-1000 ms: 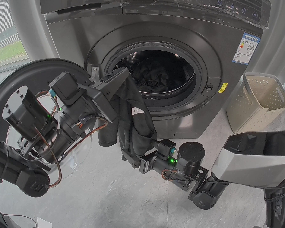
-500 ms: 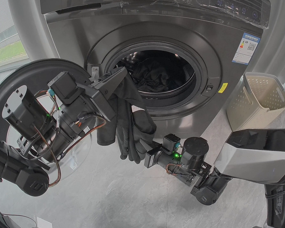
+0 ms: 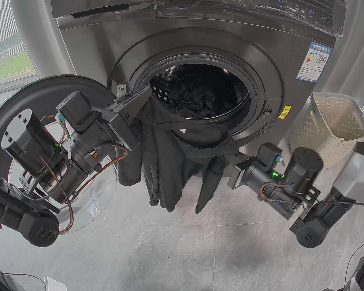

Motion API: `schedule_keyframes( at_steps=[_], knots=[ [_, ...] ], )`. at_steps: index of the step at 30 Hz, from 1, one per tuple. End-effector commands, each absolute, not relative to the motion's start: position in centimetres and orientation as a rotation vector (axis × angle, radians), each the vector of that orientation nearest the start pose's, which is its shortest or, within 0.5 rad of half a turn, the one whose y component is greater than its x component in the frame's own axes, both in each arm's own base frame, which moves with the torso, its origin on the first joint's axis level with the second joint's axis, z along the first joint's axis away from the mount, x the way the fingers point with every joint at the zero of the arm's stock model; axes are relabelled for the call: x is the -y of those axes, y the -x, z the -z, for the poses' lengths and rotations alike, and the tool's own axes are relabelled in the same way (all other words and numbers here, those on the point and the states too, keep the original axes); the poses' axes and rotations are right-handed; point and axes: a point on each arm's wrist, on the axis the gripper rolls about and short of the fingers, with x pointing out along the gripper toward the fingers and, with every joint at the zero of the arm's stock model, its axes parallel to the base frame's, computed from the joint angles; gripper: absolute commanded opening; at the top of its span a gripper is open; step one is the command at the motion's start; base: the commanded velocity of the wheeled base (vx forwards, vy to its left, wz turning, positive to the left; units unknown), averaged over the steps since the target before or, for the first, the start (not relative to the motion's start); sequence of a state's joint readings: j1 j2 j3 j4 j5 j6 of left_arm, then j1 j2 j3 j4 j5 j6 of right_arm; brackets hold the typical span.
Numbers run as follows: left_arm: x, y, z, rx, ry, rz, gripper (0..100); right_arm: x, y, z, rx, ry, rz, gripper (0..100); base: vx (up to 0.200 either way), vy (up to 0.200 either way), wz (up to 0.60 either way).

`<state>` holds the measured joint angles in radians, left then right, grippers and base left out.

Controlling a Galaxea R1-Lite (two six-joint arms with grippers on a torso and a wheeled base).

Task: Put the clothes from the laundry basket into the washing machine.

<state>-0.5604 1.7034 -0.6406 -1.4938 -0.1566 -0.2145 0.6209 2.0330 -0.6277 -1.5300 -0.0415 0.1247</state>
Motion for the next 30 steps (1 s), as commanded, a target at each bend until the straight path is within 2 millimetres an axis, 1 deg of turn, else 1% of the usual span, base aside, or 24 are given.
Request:
schedule_keyframes(
  at_steps=[1, 2, 3, 5, 6, 8, 9, 10, 14, 18, 21, 25, 30],
  knots=[
    [14.8, -23.3, -22.6, 0.361, 0.289, 0.742, 0, -16.7, -25.7, -16.5, 0.204, -0.195, -0.547, 0, 0.0, 0.0, 0.0],
    [14.8, -23.3, -22.6, 0.361, 0.289, 0.742, 0, -16.7, -25.7, -16.5, 0.204, -0.195, -0.547, 0, 0.0, 0.0, 0.0],
    [14.6, -22.6, -22.6, 0.36, 0.288, 0.752, 0, -16.2, -25.0, -17.3, 0.225, -0.207, -0.544, 0, 0.0, 0.0, 0.0],
    [14.5, -22.2, -22.3, 0.344, 0.281, 0.763, 0, -15.6, -24.8, -18.5, 0.263, -0.213, -0.528, 0, 0.0, 0.0, 0.0],
    [14.5, -22.2, -22.2, 0.34, 0.281, 0.764, 0, -15.5, -24.8, -18.6, 0.267, -0.214, -0.526, 0, 0.0, 0.0, 0.0],
    [14.7, -21.7, -21.4, 0.31, 0.274, 0.779, 0, -14.8, -24.5, -20.7, 0.342, -0.234, -0.512, 0, 0.0, 0.0, 0.0],
    [14.7, -21.7, -21.4, 0.307, 0.274, 0.78, 0, -14.7, -24.5, -20.9, 0.349, -0.236, -0.511, 0, 0.0, 0.0, 0.0],
    [14.7, -21.7, -21.2, 0.301, 0.271, 0.781, 0, -14.3, -24.4, -21.6, 0.377, -0.241, -0.499, 0, 0.0, 0.0, 0.0],
    [14.7, -21.8, -21.1, 0.299, 0.271, 0.772, 0, -13.5, -24.2, -22.7, 0.424, -0.248, -0.481, 0, 0.0, 0.0, 0.0],
    [14.6, -22.0, -21.3, 0.312, 0.273, 0.76, 0, -13.5, -24.2, -23.6, 0.457, -0.257, -0.483, 0, 0.0, 0.0, 0.0],
    [14.5, -22.1, -21.6, 0.337, 0.278, 0.756, 0, -13.2, -23.7, -24.5, 0.489, -0.266, -0.482, 0, 0.0, 0.0, 0.0],
    [14.4, -22.1, -21.7, 0.349, 0.278, 0.756, 0, -13.1, -23.6, -25.0, 0.507, -0.271, -0.482, 0, 0.0, 0.0, 0.0],
    [14.5, -22.3, -21.4, 0.341, 0.277, 0.753, 0, -13.1, -23.5, -25.0, 0.508, -0.271, -0.482, 0, 0.0, 0.0, 0.0]
  ],
)
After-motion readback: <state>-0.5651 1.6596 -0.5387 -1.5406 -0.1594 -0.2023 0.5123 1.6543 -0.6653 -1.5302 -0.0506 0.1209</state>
